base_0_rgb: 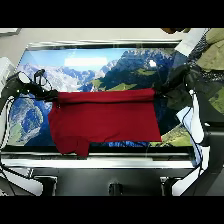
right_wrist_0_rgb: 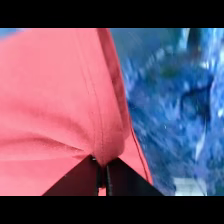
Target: Fold the clothes and pants, and hang the long-sleeved shirts on hangers.
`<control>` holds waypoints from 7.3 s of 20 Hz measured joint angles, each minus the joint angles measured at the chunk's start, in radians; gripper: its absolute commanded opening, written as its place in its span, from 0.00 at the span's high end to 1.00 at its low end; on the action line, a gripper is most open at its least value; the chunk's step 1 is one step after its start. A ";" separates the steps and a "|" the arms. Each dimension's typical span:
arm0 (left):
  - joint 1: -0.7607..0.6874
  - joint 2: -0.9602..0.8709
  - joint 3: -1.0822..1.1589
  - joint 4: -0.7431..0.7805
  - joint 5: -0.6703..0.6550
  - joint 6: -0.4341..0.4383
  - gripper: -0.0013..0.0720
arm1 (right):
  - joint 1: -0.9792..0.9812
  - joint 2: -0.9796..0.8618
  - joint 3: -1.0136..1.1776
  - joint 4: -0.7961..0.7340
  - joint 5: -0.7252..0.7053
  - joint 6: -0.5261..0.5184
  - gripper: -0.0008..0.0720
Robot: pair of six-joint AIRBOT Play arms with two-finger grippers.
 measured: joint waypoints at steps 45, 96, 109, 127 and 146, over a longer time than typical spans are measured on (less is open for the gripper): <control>0.259 0.738 -1.228 -0.425 0.052 -0.025 0.96 | -0.217 0.603 -0.608 0.149 -0.052 -0.216 0.21; 0.251 0.640 -0.674 -0.266 -0.293 -0.153 0.96 | -0.249 0.818 -0.939 0.213 0.029 -0.240 0.95; 0.129 -0.050 0.003 -0.256 -0.302 -0.065 0.96 | -0.153 0.319 -0.612 0.260 0.208 -0.259 0.95; 0.122 -0.111 0.352 -0.235 -0.354 -0.087 0.23 | -0.298 0.247 -0.451 0.315 -0.013 -0.285 0.05; 0.120 -0.062 0.358 -0.235 -0.345 -0.098 0.66 | -0.149 0.076 -0.452 0.388 0.021 -0.382 0.95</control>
